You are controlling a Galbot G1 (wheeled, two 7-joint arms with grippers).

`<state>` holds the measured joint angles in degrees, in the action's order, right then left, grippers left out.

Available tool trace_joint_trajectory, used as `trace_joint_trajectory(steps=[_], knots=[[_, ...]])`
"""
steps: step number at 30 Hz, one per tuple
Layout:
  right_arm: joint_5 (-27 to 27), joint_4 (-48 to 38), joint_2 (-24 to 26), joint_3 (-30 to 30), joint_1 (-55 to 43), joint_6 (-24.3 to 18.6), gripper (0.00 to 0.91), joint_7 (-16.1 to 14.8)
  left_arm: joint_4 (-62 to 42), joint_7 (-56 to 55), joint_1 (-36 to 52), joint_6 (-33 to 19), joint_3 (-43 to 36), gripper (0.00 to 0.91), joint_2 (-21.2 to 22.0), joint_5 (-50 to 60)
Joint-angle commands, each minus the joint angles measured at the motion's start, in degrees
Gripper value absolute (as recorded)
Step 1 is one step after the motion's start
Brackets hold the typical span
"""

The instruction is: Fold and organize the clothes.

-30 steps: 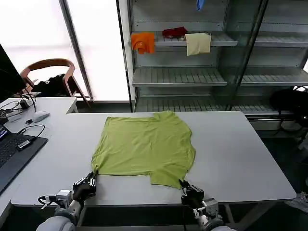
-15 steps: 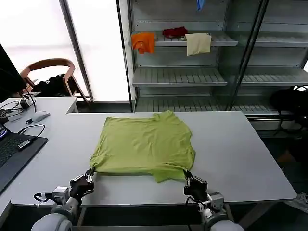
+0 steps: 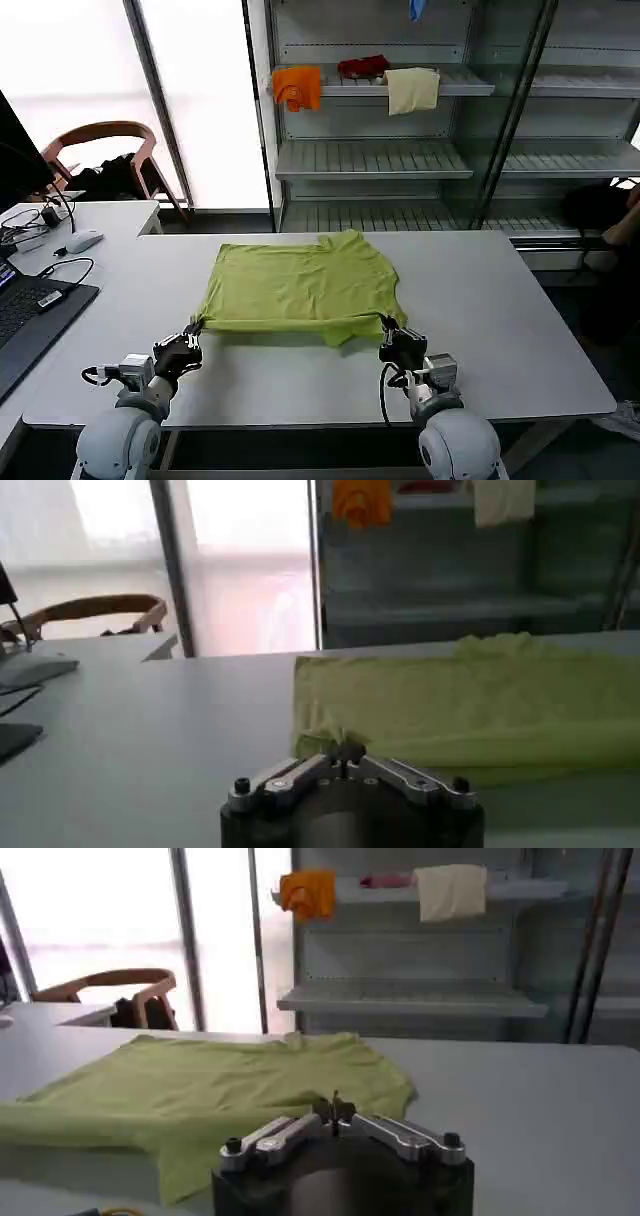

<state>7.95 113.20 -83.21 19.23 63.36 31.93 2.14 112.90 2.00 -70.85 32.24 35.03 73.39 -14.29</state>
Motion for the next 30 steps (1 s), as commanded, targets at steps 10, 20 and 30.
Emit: trace_joint_trajectory(steps=[10, 20, 30], knots=[[-4.19, -13.85, -3.50, -0.52, -12.54, -0.05, 0.000, -1.04, -11.27, -0.55, 11.46, -0.03, -2.79, 0.010, 0.14, 4.51], [-11.14, -20.04, -5.34, -0.63, -15.10, -3.74, 0.907, -1.23, -14.08, 0.02, 12.47, -1.86, -3.38, 0.907, 0.50, 6.98], [-12.66, -23.08, -6.36, 0.09, -16.99, -5.76, 0.907, 0.02, -12.20, 0.01, 12.60, -2.92, -3.28, 0.907, 0.18, 6.99]])
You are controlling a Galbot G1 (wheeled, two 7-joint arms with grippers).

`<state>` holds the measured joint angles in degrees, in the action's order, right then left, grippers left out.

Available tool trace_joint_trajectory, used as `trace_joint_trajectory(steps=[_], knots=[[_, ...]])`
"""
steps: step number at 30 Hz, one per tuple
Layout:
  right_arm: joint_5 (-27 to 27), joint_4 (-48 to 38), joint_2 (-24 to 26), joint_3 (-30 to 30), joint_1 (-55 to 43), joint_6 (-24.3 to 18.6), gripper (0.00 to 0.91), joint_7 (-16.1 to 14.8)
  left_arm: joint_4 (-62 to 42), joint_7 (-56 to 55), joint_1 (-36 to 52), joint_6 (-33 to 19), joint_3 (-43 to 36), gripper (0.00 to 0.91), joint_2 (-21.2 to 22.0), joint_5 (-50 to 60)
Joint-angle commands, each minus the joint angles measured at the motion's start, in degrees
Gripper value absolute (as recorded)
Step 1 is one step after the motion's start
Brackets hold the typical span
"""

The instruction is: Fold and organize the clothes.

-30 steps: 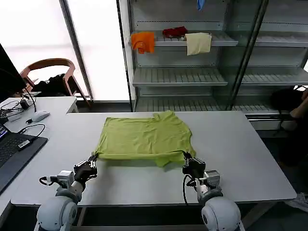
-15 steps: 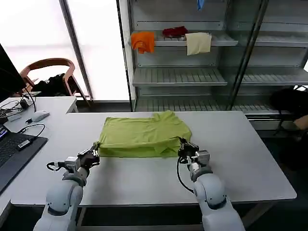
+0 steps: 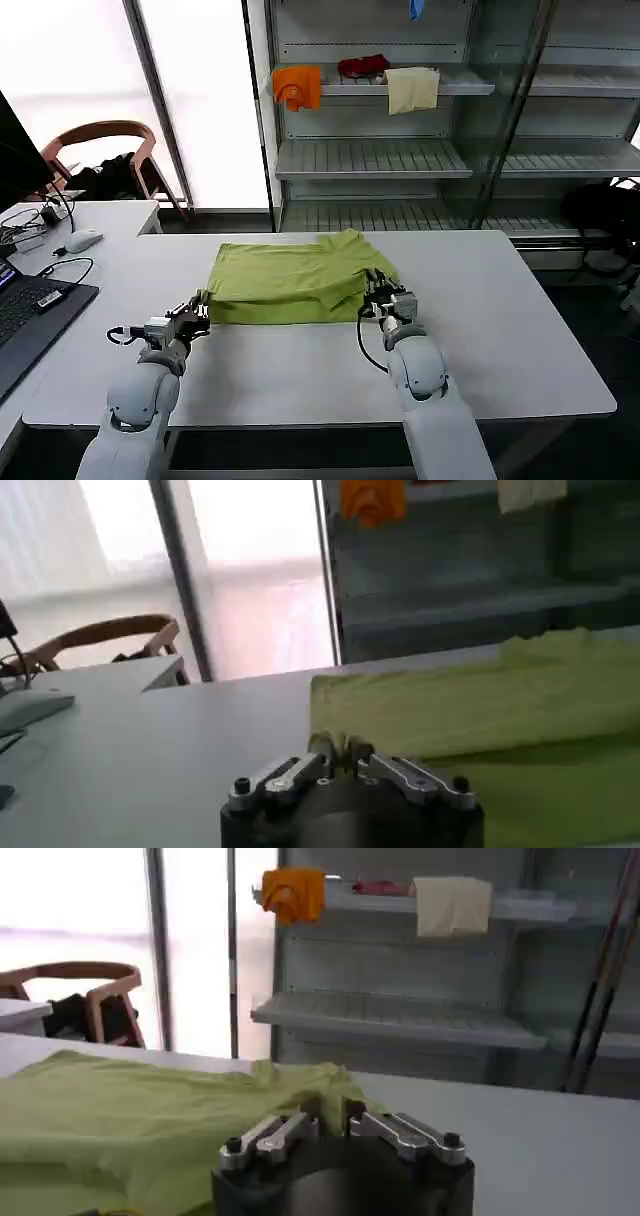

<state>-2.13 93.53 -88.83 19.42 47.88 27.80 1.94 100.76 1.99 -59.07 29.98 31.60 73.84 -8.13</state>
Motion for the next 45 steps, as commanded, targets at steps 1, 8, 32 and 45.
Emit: trace_joint_trajectory(steps=[1, 8, 32, 45], knots=[[-2.54, -3.33, -0.68, -0.02, -1.56, -1.48, 0.907, 0.22, 0.31, 0.01, 0.77, -0.62, 0.26, 0.907, -0.28, 0.78], [3.15, 0.73, 2.39, 0.96, -0.24, 3.51, 0.907, -0.56, 2.83, 0.12, -0.92, 0.58, 0.78, 0.907, -0.72, -0.03], [1.83, 5.61, 5.83, 2.61, 12.48, 3.99, 0.000, -4.22, -3.34, -0.25, -1.88, 1.94, 0.59, 0.222, 0.34, -1.25], [1.87, 7.20, 5.69, 2.15, 12.81, 3.81, 0.000, -5.18, -3.98, 1.01, -1.79, 1.78, 0.05, 0.000, 0.17, -2.07]])
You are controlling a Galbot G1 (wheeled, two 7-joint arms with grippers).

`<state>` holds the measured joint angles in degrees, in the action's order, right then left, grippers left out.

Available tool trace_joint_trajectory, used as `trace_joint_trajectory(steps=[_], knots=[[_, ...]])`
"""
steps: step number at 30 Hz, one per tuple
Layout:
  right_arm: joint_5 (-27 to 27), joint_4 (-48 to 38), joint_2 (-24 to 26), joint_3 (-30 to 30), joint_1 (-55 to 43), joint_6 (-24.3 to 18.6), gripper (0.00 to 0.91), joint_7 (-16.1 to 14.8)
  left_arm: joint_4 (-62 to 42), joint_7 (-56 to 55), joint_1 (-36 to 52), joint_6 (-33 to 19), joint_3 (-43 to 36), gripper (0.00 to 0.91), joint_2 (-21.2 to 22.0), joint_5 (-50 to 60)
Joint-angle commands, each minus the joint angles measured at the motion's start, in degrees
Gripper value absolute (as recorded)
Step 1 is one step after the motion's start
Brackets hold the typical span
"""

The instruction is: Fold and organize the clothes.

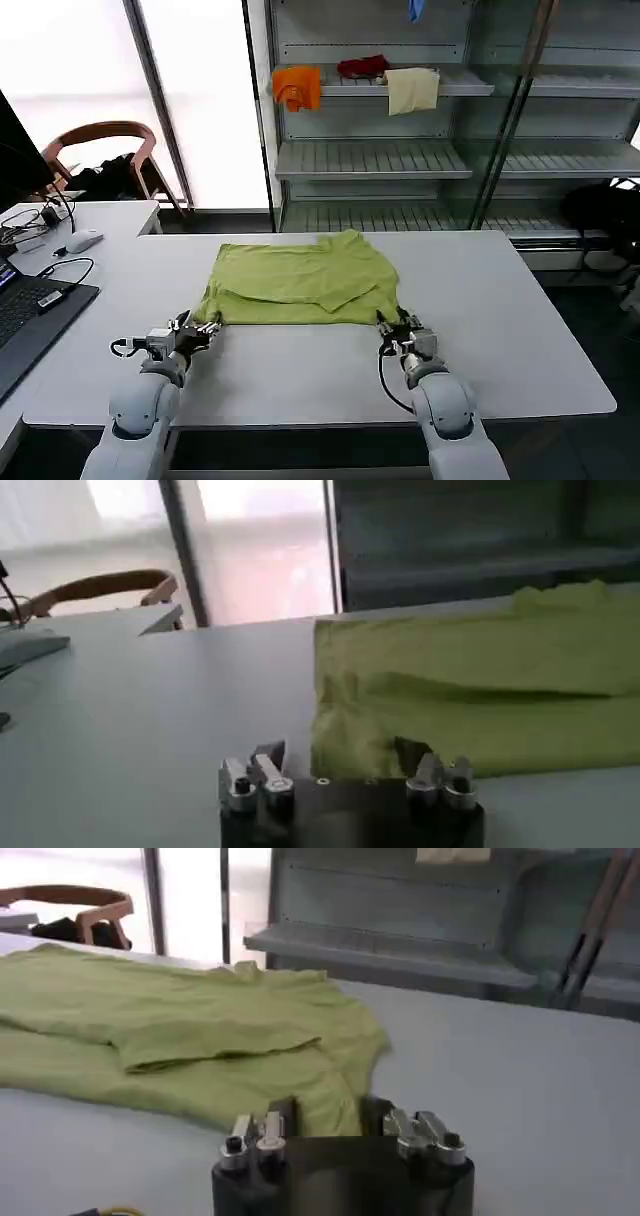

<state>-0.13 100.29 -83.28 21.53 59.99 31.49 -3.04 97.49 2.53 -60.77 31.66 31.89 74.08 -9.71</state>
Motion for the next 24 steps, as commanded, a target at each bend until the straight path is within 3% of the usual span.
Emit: trace_joint_trajectory(steps=[1, 13, 24], knots=[[-0.11, 0.63, 0.20, 0.05, 0.70, 0.17, 0.000, -0.24, -0.73, 0.47, -0.09, 0.10, -0.33, 0.000, -0.11, -0.54], [2.18, 4.75, 1.49, 0.21, 3.97, 1.58, 0.000, -0.44, 2.23, 0.57, -3.28, -1.09, 0.43, 0.000, -0.59, -0.35], [5.61, 20.16, 4.72, 0.67, 18.96, 1.73, 0.000, 2.17, 25.19, -4.82, -28.74, -0.30, 6.39, 0.000, -0.55, -9.35]])
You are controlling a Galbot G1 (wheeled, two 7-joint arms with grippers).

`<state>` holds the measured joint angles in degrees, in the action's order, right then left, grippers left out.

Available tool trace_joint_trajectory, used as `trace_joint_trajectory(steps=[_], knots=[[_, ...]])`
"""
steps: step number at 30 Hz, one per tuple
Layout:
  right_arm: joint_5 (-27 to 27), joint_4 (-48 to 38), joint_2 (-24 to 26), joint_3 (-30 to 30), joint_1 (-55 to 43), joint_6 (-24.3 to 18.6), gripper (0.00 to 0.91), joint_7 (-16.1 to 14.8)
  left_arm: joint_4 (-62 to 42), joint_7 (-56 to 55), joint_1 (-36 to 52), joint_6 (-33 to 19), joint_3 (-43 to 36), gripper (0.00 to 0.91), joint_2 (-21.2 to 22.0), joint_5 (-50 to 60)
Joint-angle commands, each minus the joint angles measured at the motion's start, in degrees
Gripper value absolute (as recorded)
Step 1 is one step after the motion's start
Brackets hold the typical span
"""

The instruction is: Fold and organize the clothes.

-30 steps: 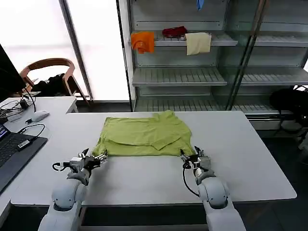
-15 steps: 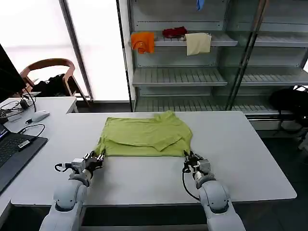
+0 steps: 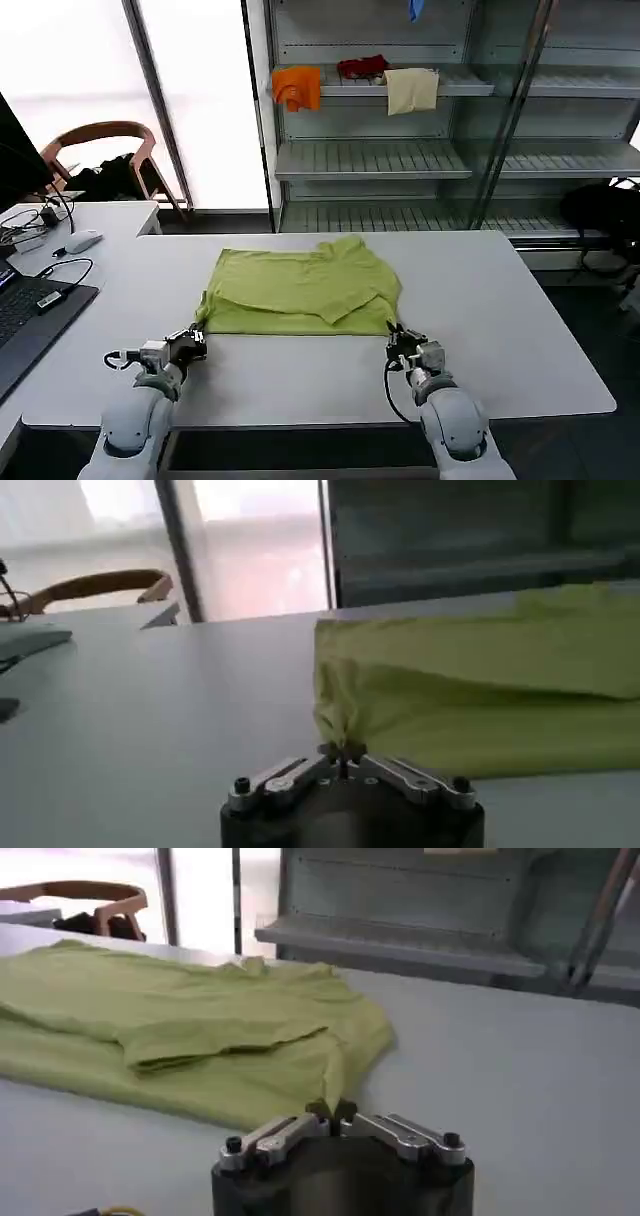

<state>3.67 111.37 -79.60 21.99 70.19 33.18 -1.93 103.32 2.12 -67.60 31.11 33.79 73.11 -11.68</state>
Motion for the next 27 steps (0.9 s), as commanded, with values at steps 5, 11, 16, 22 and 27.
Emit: trace_joint_trajectory(steps=[5, 11, 16, 22, 27], knots=[[1.33, 14.08, 1.92, -0.40, 13.52, 0.14, 0.000, 2.69, 26.44, -6.99, -28.28, 0.60, 6.02, 0.000, 1.53, -8.36], [0.30, 19.52, 2.96, -1.34, 20.10, 0.22, 0.000, 5.24, 29.50, -7.92, -34.09, 0.64, 6.55, 0.000, 0.87, -7.21], [-0.03, 21.54, 4.08, -1.05, 23.74, 0.16, 0.000, 5.05, 28.48, -8.62, -34.82, 0.43, 6.50, 0.000, 0.82, -6.44], [-0.84, 19.70, 3.22, -1.06, 23.66, 0.14, 0.907, 4.86, 27.90, -10.24, -34.57, -0.10, 5.90, 0.907, 1.30, -6.46], [-0.66, 18.85, 2.46, -0.88, 23.28, -0.01, 0.907, 5.09, 27.37, -10.87, -33.15, -0.50, 5.51, 0.907, 1.71, -6.40]])
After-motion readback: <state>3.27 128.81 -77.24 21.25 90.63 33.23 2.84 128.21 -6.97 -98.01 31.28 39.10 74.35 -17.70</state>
